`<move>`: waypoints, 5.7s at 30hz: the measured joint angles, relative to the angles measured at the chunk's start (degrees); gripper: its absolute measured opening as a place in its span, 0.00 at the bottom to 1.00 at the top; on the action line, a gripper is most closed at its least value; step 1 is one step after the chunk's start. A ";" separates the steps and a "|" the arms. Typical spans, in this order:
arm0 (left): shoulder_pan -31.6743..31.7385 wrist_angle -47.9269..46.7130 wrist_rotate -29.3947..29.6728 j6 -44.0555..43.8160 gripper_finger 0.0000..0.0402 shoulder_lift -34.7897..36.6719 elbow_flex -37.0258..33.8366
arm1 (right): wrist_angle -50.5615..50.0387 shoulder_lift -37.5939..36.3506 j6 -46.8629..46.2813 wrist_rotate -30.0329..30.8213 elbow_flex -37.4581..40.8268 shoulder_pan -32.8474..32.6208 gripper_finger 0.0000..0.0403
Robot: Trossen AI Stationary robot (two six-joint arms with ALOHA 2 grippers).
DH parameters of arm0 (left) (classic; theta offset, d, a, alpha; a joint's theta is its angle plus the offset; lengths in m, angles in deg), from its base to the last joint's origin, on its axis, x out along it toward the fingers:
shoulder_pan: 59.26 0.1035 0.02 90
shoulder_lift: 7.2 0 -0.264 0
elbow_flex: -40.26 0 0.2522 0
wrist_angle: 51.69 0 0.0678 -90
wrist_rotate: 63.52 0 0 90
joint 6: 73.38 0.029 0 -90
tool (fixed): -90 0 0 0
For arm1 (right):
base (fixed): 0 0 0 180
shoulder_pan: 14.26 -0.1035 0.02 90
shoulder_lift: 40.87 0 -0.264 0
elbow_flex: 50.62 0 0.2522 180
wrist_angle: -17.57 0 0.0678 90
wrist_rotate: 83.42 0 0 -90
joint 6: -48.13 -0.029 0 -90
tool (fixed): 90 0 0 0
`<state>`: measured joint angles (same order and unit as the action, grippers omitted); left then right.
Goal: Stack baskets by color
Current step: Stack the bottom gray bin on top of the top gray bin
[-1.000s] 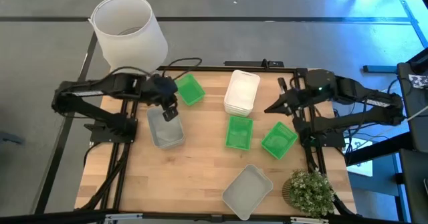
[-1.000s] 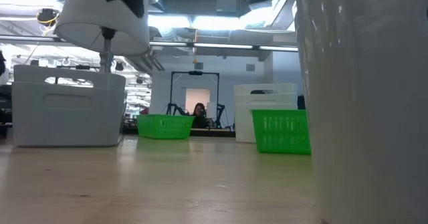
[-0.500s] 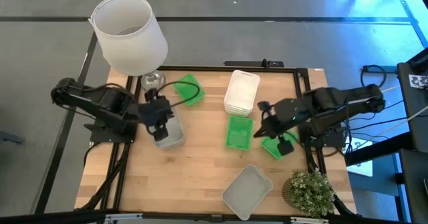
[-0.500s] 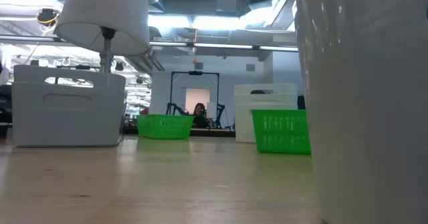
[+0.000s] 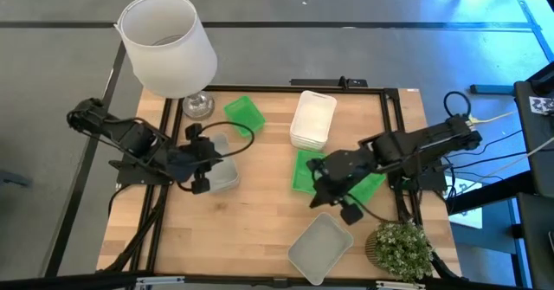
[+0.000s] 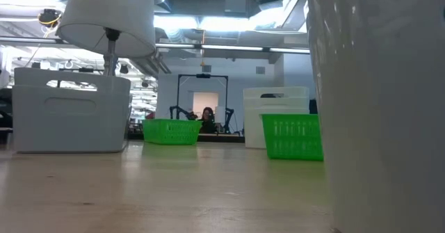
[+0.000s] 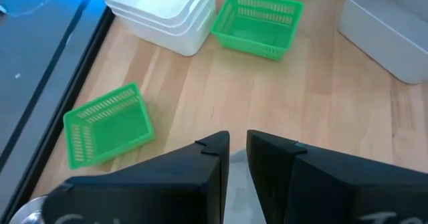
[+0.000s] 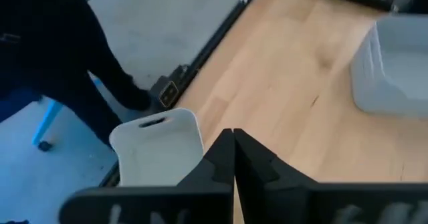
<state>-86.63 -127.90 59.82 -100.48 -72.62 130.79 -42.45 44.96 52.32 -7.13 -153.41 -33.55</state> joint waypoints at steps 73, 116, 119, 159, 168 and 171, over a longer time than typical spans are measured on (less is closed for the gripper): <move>-6.55 -5.72 1.91 -7.07 0.11 -0.02 0.00 | -17.62 36.80 11.15 6.89 -16.12 1.48 0.01; 1.25 -15.93 -4.20 -71.63 0.11 -3.18 -34.83 | -34.70 36.69 29.13 26.26 -43.01 10.00 0.00; 3.35 -14.25 -4.81 -67.40 0.11 -3.26 -34.84 | -34.78 36.68 29.44 26.23 -43.01 10.59 0.00; 13.68 -8.86 3.95 -39.37 0.11 -2.30 -15.26 | -12.49 36.69 72.42 25.54 -43.01 18.52 0.00; 10.65 -12.72 7.53 -39.88 0.11 -0.76 -10.16 | -5.45 38.56 74.55 15.18 -42.99 22.21 0.00; 10.28 -12.86 7.61 -39.95 0.11 -0.76 -10.05 | -3.43 40.03 75.96 13.10 -42.93 23.08 0.00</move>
<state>-76.35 -140.77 67.44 -140.43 -73.39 120.74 -45.88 84.99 128.29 5.97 -196.34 -10.47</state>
